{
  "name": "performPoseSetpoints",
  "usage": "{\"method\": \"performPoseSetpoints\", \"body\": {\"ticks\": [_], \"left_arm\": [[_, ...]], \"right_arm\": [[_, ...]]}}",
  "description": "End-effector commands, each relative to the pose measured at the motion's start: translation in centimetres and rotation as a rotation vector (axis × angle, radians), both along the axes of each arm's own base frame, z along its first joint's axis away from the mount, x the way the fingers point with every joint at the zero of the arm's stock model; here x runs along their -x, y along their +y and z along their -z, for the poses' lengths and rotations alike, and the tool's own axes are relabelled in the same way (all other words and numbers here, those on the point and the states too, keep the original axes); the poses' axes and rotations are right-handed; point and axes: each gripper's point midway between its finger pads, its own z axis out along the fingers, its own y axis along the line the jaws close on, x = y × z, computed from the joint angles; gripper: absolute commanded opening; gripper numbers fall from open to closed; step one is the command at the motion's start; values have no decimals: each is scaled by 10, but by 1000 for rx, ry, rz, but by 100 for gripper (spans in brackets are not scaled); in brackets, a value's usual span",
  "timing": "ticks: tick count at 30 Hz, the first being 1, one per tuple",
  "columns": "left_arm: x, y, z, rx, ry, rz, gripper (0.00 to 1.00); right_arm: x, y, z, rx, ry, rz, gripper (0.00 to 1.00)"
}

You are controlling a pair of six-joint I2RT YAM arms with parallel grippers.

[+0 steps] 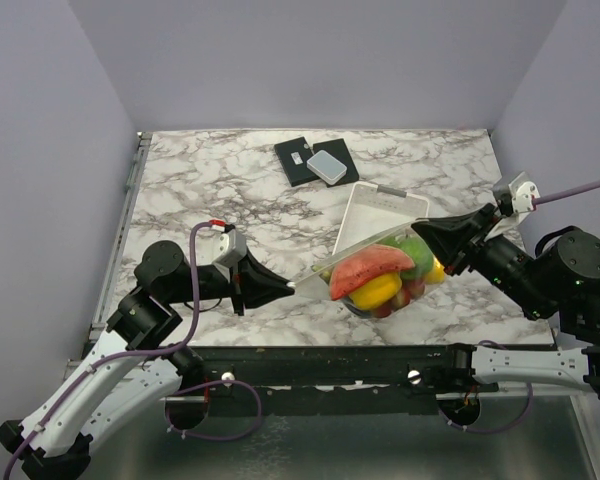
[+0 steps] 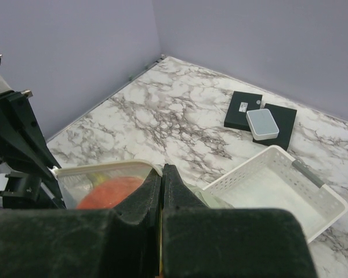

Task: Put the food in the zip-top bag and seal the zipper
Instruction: Zip the zipper food storage bag.

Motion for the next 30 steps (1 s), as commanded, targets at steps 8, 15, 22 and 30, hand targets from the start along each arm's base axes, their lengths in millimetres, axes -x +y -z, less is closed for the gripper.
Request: {"method": "performPoseSetpoints", "body": {"ticks": [8, 15, 22, 30], "left_arm": [[-13, 5, 7, -38, 47, -97, 66], [-33, 10, -14, -19, -8, -214, 84], [-47, 10, -33, -8, -46, -266, 97], [-53, 6, -56, 6, -83, -270, 99]], "right_arm": [[2, -7, -40, -118, -55, -2, 1], [5, 8, -28, -49, -35, -49, 1], [7, 29, -5, 63, 13, -100, 1], [13, 61, 25, 172, 69, -190, 1]]}}
